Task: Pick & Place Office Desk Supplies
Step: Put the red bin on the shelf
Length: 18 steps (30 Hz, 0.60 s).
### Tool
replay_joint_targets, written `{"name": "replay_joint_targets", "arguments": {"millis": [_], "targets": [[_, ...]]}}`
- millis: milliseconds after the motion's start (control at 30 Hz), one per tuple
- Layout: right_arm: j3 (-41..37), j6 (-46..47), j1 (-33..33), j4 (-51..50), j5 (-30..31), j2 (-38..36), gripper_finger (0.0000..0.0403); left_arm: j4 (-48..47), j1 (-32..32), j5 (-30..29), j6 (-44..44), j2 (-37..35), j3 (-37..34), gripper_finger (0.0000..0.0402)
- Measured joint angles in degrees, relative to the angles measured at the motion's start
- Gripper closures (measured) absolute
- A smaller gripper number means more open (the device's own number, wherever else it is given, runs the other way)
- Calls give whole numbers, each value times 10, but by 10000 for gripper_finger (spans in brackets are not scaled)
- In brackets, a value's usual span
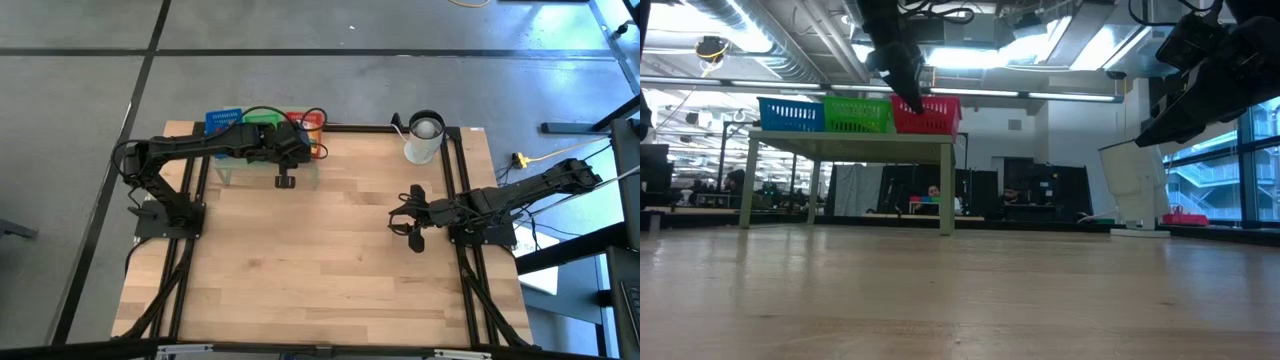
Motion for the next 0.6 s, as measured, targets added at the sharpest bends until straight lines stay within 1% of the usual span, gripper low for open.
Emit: {"name": "replay_joint_targets", "arguments": {"millis": [167, 433, 600], "targets": [[0, 0, 0, 0, 0, 0, 211, 0, 0, 0, 0, 0, 0, 385], [0, 0, 0, 0, 0, 0, 211, 0, 0, -2, 0, 0, 0, 341], [0, 0, 0, 0, 0, 0, 211, 0, -2, -31, -11, 0, 0, 316]]}}
